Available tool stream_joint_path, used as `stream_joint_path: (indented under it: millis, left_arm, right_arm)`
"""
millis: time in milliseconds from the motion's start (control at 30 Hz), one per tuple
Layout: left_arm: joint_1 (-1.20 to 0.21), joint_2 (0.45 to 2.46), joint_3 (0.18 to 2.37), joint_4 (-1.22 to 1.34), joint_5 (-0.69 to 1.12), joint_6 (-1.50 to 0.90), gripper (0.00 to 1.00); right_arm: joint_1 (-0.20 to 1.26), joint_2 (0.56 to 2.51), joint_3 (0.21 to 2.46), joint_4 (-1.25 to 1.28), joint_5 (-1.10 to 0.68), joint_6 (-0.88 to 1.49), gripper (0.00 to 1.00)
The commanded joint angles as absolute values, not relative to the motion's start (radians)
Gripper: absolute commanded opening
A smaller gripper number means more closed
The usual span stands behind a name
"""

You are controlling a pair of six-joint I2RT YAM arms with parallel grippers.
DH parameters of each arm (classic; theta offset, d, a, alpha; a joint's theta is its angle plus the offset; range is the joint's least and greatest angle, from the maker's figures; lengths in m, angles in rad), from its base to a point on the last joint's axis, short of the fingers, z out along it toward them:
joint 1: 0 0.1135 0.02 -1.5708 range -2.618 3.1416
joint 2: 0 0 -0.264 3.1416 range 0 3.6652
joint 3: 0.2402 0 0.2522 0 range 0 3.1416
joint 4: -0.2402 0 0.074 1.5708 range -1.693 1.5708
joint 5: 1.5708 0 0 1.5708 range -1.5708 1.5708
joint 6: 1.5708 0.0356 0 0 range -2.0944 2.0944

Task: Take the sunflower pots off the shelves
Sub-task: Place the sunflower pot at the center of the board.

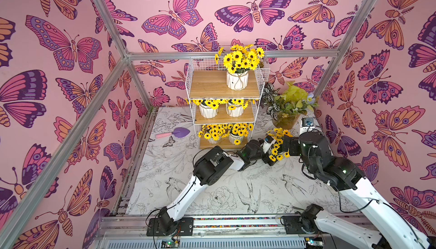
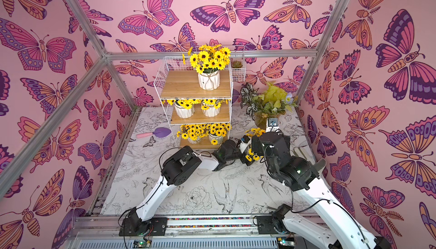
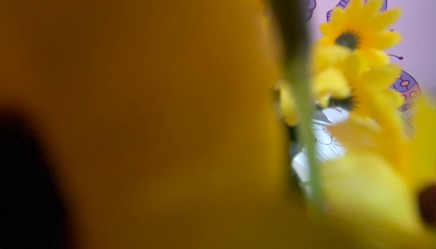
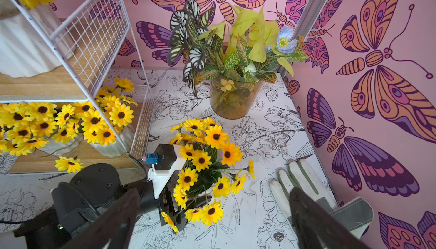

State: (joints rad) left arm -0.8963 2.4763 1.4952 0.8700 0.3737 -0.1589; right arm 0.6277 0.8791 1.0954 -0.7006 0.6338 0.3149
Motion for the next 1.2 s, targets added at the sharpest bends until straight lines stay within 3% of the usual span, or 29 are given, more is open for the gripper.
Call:
stream_joint_path:
  millis: [0, 567, 1167]
  left_arm:
    - [-0.888, 2.53, 1.488, 0.913, 0.386, -0.222, 1.0]
    - [-0.912, 2.647, 1.621, 1.005, 0.293, -0.198, 1.0]
    - [-0.967, 2.68, 1.614, 1.15, 0.214, -0.139, 1.0]
  right_arm:
    - [0.622, 0.86, 1.076, -0.722, 0.634, 0.331, 0.99]
    - [0.623, 0.853, 1.042, -0.716, 0.631, 0.31, 0.99]
    - [0.623, 0.842, 1.011, -0.693, 0.617, 0.31, 0.99]
